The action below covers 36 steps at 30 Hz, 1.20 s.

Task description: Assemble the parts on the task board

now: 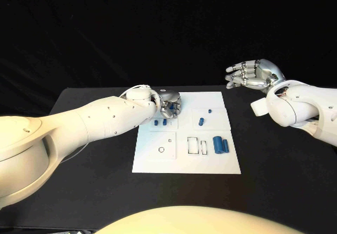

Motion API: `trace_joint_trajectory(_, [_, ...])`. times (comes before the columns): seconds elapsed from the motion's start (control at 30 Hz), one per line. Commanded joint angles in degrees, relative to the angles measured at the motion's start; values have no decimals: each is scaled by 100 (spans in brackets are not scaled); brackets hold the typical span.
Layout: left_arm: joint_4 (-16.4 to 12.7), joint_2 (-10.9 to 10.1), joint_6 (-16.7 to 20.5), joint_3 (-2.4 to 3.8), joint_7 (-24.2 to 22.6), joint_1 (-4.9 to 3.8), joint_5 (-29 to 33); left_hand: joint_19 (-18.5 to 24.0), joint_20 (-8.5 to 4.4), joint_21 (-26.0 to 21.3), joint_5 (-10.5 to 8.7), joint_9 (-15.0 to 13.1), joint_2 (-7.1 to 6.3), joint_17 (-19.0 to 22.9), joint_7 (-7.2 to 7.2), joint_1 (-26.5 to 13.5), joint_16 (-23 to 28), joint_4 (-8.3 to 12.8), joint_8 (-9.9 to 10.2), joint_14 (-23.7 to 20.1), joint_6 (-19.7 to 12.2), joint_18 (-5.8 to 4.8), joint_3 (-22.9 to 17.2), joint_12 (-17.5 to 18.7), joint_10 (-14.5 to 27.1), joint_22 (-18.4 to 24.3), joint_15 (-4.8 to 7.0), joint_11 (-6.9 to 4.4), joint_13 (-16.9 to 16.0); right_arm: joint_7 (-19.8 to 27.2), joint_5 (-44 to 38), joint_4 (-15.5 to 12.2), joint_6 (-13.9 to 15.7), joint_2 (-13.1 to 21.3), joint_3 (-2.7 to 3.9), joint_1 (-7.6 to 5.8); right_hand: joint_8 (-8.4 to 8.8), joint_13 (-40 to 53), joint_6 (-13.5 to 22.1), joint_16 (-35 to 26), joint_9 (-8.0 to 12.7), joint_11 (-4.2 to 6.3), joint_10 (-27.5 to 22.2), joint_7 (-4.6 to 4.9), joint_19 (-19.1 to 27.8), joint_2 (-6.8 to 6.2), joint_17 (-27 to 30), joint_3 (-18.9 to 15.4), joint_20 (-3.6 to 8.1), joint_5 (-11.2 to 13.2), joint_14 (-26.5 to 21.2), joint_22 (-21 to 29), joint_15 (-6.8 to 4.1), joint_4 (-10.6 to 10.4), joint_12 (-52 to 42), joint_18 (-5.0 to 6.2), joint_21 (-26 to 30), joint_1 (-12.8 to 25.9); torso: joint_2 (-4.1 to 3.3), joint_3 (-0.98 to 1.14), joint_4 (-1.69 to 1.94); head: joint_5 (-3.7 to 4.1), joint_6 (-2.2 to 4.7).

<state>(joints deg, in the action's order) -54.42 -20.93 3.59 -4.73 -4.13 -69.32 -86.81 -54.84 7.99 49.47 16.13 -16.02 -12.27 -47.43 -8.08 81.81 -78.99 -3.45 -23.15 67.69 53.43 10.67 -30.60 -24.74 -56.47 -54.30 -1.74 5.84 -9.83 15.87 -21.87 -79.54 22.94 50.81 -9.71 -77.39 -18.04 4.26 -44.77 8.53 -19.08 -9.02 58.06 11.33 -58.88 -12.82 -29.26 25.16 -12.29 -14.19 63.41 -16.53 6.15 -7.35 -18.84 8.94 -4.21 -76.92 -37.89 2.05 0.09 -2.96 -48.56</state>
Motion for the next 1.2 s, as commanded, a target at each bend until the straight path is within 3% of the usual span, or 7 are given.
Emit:
trace_joint_trajectory(0.03, [27,10,-48,-1,40,3,4,90,-37,114,-61,-25,52,-18,-18,-33,-105,133,116,19,-48,-17,-164,201,-119,-133,-14,-11,82,16,2,-5,-18,-2,2,2,102,-43,-53,-105,41,22,78,120,-109,22,48,138,2,-32,75,35,-16,-18,81,153,-9,68,2,-1,1,4,1])
trace_joint_trajectory(0.47, [46,10,-101,-2,60,3,4,144,56,131,-61,-13,-45,200,18,-147,-101,154,430,-91,-267,-22,-173,603,115,-167,-145,144,184,18,-9,-1,-18,-4,2,2,102,-44,-57,-108,42,22,81,121,-108,21,49,141,1,-31,75,40,-16,-22,82,153,-9,80,2,-5,2,6,7])
trace_joint_trajectory(1.2, [47,-45,-165,-1,159,4,-38,138,81,125,-47,-31,-76,235,9,-172,-125,165,499,-96,-271,-14,-159,666,151,-162,-168,168,178,26,9,3,-38,-1,2,2,102,-45,-64,-111,42,23,88,121,-109,20,50,149,1,-32,77,48,-16,-24,83,153,-10,89,0,-3,3,3,-17])
